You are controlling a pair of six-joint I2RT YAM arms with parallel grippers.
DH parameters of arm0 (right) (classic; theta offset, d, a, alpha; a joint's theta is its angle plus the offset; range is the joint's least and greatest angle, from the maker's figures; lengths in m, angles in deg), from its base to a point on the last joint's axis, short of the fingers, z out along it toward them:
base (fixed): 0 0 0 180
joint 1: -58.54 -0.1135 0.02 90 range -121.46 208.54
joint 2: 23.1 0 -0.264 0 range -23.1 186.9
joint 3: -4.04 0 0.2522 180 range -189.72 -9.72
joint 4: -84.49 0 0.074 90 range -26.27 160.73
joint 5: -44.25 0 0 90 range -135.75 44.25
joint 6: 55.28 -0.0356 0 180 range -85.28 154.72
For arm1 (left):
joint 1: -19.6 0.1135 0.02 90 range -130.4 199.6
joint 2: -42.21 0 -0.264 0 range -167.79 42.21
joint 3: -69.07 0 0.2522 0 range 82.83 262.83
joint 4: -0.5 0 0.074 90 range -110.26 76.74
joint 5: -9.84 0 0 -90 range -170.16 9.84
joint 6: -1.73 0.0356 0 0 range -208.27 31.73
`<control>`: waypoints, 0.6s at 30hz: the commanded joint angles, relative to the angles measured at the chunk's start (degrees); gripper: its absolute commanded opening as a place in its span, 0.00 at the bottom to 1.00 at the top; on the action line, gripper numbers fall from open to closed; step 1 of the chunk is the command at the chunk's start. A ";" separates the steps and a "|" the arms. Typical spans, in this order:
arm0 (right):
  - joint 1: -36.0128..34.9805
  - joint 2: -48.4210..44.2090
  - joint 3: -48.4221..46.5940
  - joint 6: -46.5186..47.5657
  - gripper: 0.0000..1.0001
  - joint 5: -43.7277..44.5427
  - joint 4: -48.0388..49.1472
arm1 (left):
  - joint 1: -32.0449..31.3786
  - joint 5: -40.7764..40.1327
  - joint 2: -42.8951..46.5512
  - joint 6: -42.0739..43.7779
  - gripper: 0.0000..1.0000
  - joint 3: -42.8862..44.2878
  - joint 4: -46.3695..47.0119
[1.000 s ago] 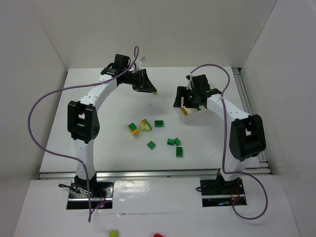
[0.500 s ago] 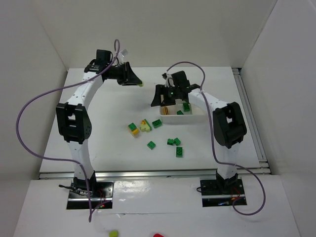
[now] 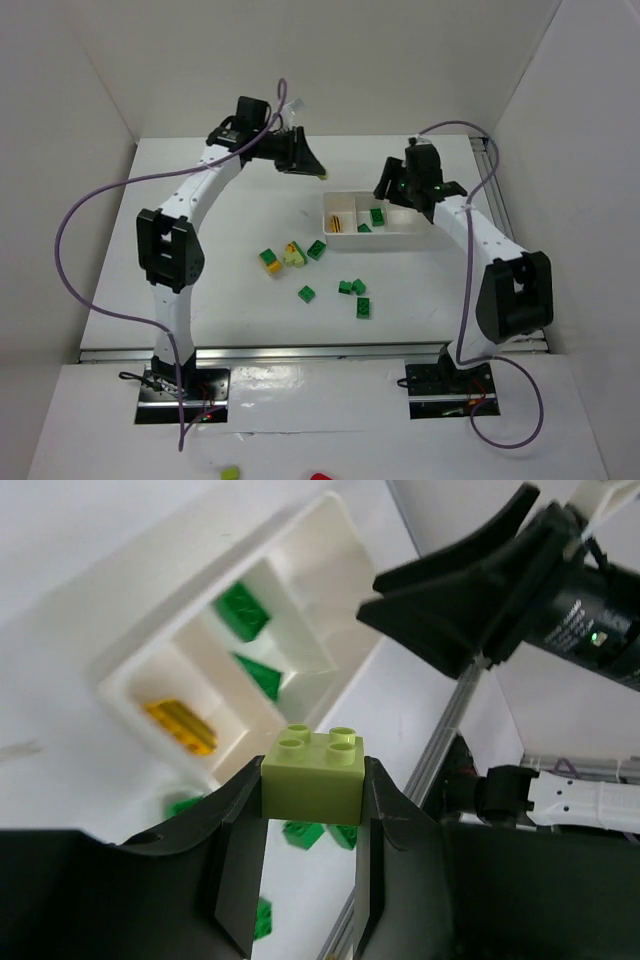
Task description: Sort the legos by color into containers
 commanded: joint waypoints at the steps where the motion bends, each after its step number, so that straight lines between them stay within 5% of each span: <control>1: 1.97 -5.43 2.92 -6.19 0.66 17.58 -2.87 | -4.87 0.74 -3.20 0.15 0.00 4.46 0.41; 8: 7.86 -13.08 6.10 -15.15 0.76 27.37 -9.46 | -10.85 3.82 -11.37 -5.72 0.00 12.37 6.97; 18: 12.52 -22.83 8.29 -12.26 0.80 29.04 -11.49 | -17.81 3.57 -24.65 -18.03 0.00 22.05 25.00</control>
